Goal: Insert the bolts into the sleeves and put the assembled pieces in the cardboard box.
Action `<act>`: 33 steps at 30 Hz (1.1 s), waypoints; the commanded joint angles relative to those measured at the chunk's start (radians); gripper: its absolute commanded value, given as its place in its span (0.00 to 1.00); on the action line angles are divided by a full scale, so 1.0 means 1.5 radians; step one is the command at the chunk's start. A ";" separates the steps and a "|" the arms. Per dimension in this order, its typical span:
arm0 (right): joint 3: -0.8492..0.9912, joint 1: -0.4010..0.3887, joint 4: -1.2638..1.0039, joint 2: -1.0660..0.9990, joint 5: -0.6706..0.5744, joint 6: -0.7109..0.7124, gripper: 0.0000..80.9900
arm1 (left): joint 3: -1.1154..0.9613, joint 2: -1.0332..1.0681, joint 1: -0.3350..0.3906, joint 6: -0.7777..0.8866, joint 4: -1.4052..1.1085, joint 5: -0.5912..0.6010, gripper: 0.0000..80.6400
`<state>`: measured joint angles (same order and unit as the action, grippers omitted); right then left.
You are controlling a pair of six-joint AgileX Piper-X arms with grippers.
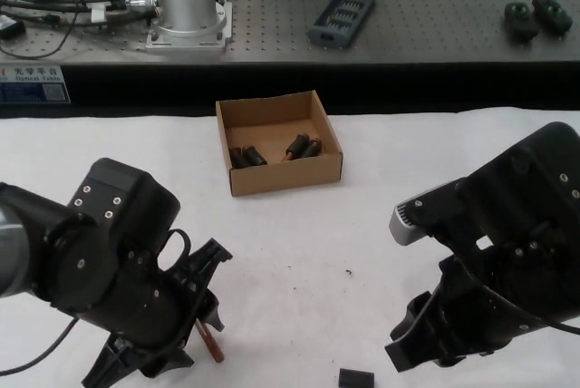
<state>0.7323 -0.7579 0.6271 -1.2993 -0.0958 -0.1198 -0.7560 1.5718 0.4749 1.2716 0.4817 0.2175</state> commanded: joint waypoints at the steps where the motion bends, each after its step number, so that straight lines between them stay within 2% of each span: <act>1: 0.001 -0.001 -0.008 0.010 -0.008 -0.016 0.39 | -0.020 0.025 0.002 -0.035 -0.003 -0.015 0.43; 4: 0.001 -0.001 -0.008 0.010 -0.008 -0.021 0.39 | -0.042 0.042 0.002 -0.042 -0.003 -0.021 0.40; 7: 0.001 -0.001 -0.008 0.010 -0.012 -0.027 0.39 | -0.072 0.058 -0.004 -0.097 0.007 -0.025 0.36; 18: 0.001 -0.001 -0.008 0.010 -0.023 -0.029 0.39 | -0.112 0.076 -0.059 -0.201 0.126 -0.035 0.37; 27: 0.001 -0.001 -0.024 0.010 -0.023 -0.029 0.39 | -0.112 0.076 -0.052 -0.197 0.130 -0.026 0.37; 33: 0.001 -0.001 -0.039 0.010 -0.023 -0.030 0.39 | -0.112 0.076 -0.040 -0.156 0.122 -0.017 0.37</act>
<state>0.7323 -0.7579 0.5866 -1.2993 -0.1151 -0.1633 -0.9161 1.6827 0.3988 1.0112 0.6577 0.1822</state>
